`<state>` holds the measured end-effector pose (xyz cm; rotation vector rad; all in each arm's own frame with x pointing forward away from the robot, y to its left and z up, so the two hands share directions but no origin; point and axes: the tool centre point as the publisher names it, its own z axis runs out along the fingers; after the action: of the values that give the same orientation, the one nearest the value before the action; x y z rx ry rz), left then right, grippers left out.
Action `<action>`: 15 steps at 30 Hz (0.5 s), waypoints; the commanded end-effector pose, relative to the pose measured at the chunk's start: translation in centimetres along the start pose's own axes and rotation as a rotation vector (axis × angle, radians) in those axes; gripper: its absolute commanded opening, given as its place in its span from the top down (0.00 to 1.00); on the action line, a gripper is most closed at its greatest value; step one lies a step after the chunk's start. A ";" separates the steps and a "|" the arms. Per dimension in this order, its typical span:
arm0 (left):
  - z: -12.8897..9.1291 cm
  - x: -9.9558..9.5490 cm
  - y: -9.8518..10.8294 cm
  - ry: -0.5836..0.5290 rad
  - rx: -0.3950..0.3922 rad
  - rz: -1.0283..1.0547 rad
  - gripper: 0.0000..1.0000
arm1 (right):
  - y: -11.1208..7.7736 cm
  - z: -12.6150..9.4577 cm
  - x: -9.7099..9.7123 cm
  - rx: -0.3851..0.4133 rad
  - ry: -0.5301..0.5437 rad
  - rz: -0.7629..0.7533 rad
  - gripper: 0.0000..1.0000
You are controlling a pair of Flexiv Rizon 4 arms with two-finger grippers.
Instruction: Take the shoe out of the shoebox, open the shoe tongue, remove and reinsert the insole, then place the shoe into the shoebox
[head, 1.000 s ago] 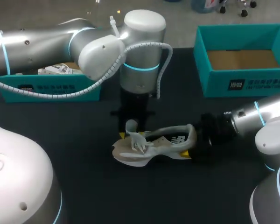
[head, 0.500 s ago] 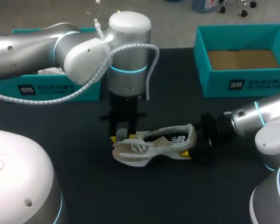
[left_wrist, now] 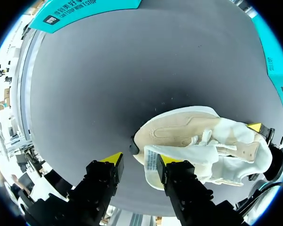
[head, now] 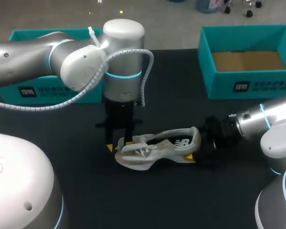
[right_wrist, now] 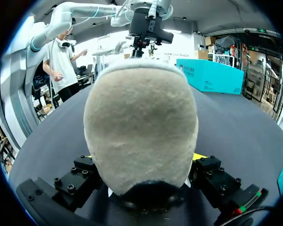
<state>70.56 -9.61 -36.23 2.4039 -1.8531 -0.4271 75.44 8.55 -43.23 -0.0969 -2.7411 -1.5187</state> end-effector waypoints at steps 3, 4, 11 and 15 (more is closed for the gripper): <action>-0.2 0.9 -0.3 0.004 0.005 0.009 0.53 | -0.3 0.5 0.1 0.003 -0.002 0.001 0.88; -0.6 0.9 -0.2 0.044 0.013 0.025 0.53 | -0.3 0.5 0.1 0.003 -0.002 0.001 0.87; -3.3 0.9 0.6 0.136 0.077 0.104 0.36 | -0.3 0.5 0.1 0.003 -0.002 0.001 0.87; -4.0 1.5 0.7 0.165 0.087 0.170 0.20 | -0.3 0.5 0.1 0.003 -0.002 0.001 0.87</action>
<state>71.74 -12.36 -33.06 2.2549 -2.0123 -0.2030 75.44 8.55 -43.24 -0.0970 -2.7412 -1.5185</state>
